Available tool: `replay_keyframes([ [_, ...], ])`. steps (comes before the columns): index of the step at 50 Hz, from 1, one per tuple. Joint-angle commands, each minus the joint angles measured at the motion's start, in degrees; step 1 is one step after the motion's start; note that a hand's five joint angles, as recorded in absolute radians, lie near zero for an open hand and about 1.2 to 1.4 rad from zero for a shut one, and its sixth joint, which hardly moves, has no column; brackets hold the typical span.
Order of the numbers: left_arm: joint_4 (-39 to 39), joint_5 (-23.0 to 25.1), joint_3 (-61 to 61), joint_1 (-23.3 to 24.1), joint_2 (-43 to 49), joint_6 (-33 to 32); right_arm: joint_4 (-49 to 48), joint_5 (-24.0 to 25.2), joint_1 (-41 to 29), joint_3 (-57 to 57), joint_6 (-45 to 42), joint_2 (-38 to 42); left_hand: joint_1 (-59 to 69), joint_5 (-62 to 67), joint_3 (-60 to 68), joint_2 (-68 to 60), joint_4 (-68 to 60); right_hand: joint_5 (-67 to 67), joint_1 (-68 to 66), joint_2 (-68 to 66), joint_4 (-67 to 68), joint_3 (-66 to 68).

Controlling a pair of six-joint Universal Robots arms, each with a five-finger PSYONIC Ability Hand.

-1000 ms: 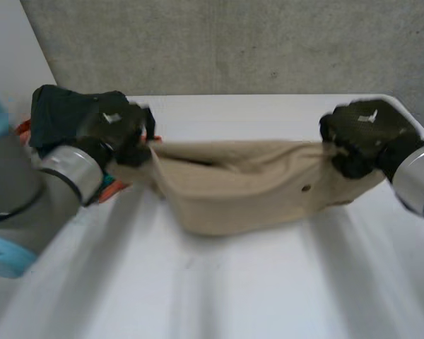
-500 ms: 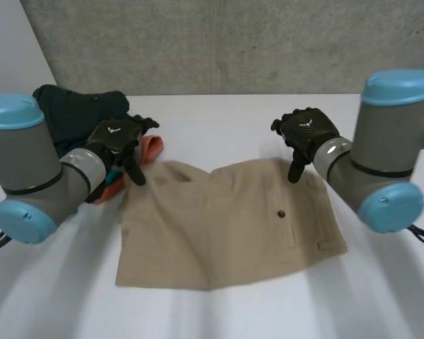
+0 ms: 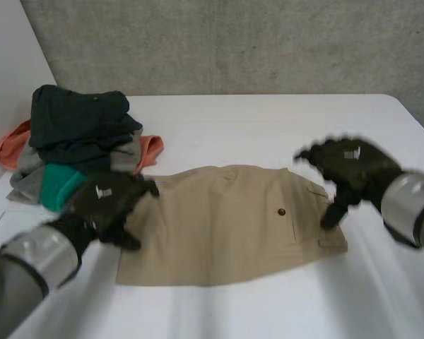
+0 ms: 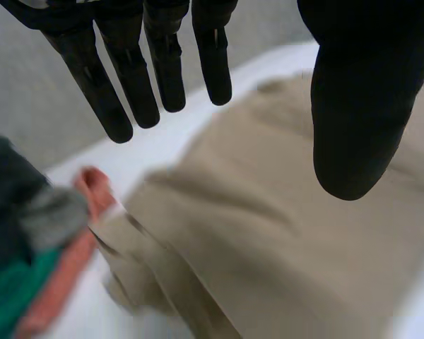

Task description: Fold the laundry.

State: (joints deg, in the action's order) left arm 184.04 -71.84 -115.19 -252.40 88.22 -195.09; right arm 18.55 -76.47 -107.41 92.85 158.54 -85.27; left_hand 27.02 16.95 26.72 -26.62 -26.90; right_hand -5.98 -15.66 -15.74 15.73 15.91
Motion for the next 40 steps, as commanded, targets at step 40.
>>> replay_keyframes([
  [40, -1.58, 2.32, 9.19, 1.3, -1.19, -8.57, -22.86, 1.76, -2.19, 3.58, 0.0, -1.12, 52.98, 53.05, 53.28, -53.38, -53.1, -64.02, -64.34, -64.26, 64.27, 64.09],
])
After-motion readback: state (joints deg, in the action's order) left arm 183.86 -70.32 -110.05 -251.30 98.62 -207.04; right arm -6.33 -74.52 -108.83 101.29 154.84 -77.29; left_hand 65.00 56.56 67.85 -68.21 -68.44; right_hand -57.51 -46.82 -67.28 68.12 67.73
